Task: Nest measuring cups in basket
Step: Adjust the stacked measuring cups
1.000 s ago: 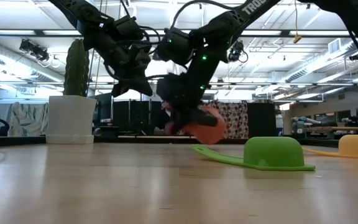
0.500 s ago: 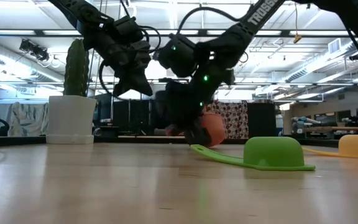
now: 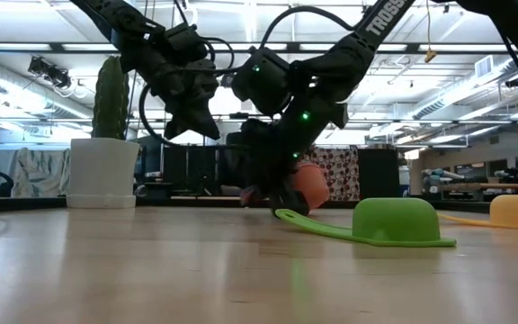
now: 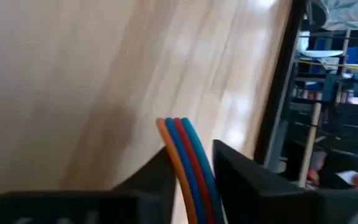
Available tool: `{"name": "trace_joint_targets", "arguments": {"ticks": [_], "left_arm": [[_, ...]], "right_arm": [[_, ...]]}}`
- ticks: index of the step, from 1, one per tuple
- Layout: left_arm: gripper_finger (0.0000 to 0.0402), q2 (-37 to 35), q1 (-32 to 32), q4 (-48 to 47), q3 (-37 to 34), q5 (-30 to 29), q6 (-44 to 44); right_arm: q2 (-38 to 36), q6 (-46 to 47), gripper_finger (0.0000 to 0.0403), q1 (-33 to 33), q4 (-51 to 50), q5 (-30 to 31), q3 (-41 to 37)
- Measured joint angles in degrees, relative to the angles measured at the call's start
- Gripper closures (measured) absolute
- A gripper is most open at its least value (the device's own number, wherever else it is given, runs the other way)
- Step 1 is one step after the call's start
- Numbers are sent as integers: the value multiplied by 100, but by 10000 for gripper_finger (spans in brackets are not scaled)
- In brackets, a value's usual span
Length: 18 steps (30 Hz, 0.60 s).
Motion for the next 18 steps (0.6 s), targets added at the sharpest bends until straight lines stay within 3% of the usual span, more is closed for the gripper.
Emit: {"name": "trace_joint_targets", "arguments": {"ticks": [6,12,18], "left_arm": [[388,0,0,-3,0,0,76],[388,0,0,-7,0,-2,198],[388,0,0,-48,0,0,213]], "right_arm": [[-18,277,230,18,59,-45,-3],[-71,443,221,60,12,162,64],[-471,764,224,135,-4,-88,121]]}}
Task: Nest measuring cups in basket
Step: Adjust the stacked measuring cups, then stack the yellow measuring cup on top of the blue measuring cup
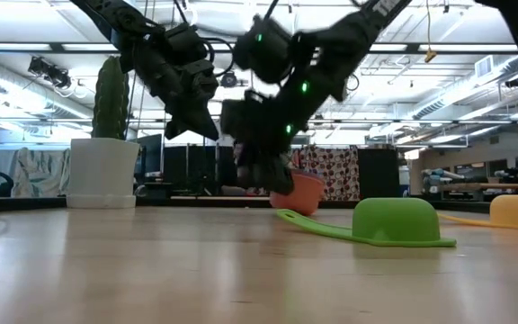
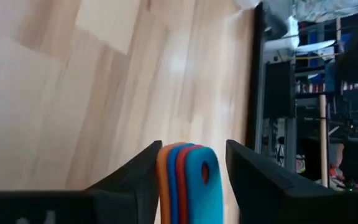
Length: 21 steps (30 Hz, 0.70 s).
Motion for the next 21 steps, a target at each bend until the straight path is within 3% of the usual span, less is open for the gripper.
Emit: {"name": "trace_joint_targets", "arguments": {"ticks": [9,21], "left_arm": [[388,0,0,0,0,188,94],[388,0,0,6,0,190,-174]], "right_arm": [[-927,54,225,371,-388,0,4],[-2690,2287,225,583,-2229,-122,13]]}}
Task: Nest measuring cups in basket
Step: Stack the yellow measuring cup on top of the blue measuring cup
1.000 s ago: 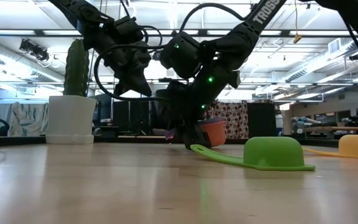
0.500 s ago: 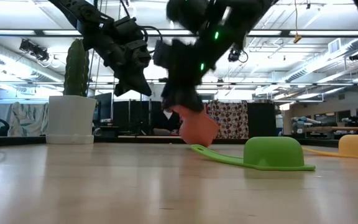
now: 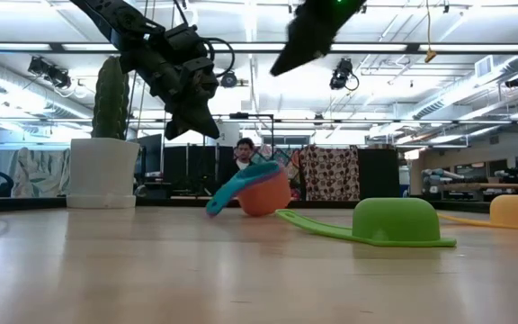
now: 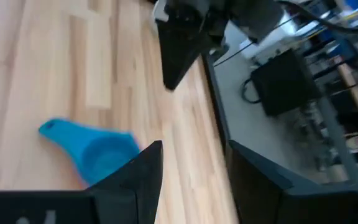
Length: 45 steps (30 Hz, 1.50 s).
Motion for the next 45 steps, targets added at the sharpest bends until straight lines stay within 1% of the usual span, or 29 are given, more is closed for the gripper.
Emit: {"name": "trace_joint_targets", "arguments": {"ticks": [6,11,14,18,23,26,29,36,41,43,45], "left_arm": [[388,0,0,1,0,0,-68],[388,0,0,5,0,0,-509],[388,0,0,5,0,0,-538],[388,2,0,12,0,0,-578],[388,2,0,132,0,-2,-1136],[388,2,-2,315,0,-4,-1416],[388,2,0,499,0,-1,-1572],[388,2,0,528,0,0,-1813],[388,2,-1,525,0,0,-1811],[388,2,0,521,0,0,-1812],[388,2,-2,521,0,0,-1803]], "right_arm": [[-639,451,225,-13,-1427,-371,0],[-958,856,225,-91,-2545,-638,0],[-1093,995,225,-196,-3119,-875,0],[-1223,1413,225,-384,-3883,-1430,0],[-1326,1944,225,-697,-4593,-2530,0],[-1327,2227,225,-846,-4770,-3277,0],[-1327,2322,225,-940,-4707,-3908,-17],[-1200,2720,224,-1120,-4590,-5018,-243],[-900,2557,224,-1123,-4493,-5076,-504],[-750,2534,224,-1107,-4393,-4920,-615],[-563,2536,224,-1078,-4268,-4627,-726]]}}
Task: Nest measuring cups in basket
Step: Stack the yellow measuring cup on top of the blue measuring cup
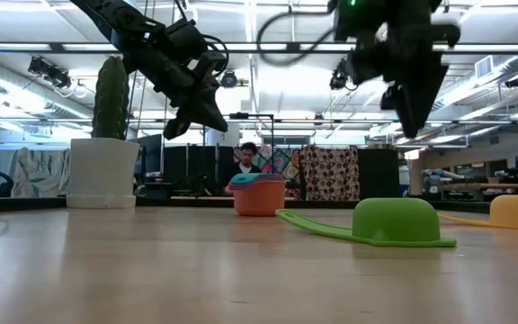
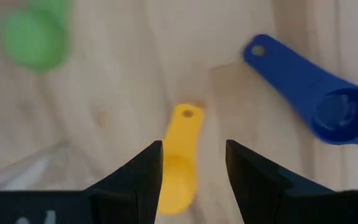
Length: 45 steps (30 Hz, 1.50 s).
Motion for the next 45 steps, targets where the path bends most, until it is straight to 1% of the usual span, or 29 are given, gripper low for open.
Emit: {"name": "trace_joint_targets", "arguments": {"ticks": [3,5,7,13,20,26,32,36,45], "left_arm": [[388,0,2,0,0,-1,2],[388,0,2,0,0,-1,4],[388,0,2,0,0,0,1],[388,0,1,0,0,0,0],[388,0,0,-2,0,0,0],[388,0,1,-4,0,0,-2],[388,0,2,-4,0,0,-4],[388,0,1,-2,0,0,-4],[388,2,2,-2,0,0,-4]], "right_arm": [[312,-75,224,27,190,357,-141],[540,-115,224,27,221,404,-218],[790,-117,224,24,217,326,-271],[1449,-168,224,27,427,-193,-284],[2027,-276,224,27,682,-202,-282],[2341,-275,224,25,681,-183,-240],[2349,-255,228,25,761,-173,-258],[2349,-255,254,25,783,-143,-262],[2360,-258,347,-6,801,-33,-271]]}}
